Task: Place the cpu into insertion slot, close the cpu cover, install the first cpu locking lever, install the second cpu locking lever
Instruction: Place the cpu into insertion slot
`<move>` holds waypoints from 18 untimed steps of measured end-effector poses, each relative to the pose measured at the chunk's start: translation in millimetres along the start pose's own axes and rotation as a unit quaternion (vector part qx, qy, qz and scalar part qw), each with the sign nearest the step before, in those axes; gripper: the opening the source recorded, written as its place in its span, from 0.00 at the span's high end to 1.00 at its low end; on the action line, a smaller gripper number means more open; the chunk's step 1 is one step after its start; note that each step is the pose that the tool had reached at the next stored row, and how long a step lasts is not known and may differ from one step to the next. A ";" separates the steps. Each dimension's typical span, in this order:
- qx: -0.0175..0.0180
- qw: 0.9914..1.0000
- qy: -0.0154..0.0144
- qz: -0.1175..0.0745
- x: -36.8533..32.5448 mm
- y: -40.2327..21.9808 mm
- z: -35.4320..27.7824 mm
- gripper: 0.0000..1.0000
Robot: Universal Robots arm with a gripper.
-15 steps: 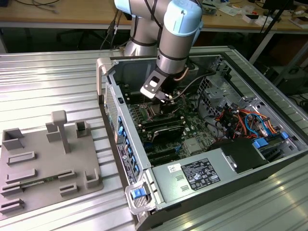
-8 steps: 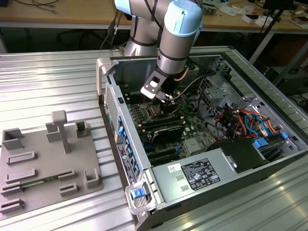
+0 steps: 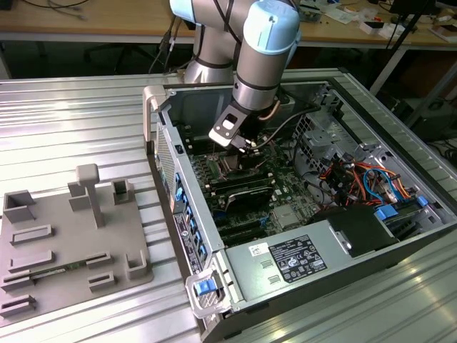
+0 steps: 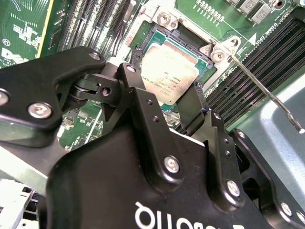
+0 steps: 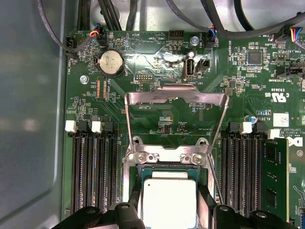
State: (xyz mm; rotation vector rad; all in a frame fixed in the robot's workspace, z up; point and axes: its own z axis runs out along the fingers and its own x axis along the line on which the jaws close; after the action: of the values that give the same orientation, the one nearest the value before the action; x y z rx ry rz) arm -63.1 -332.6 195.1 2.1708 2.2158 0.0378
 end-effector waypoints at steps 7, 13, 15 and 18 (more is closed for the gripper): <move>0.000 1.000 0.000 0.000 0.0 0.0 0.3 0.45; 0.000 1.000 0.000 0.000 0.1 0.0 0.5 0.33; 0.000 1.000 0.000 0.000 0.0 0.1 -0.9 0.33; 0.000 1.000 0.000 0.000 0.0 0.3 -6.1 0.33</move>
State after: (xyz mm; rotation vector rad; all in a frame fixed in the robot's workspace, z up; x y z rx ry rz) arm -63.1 -332.6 201.2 2.1711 2.2159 0.0384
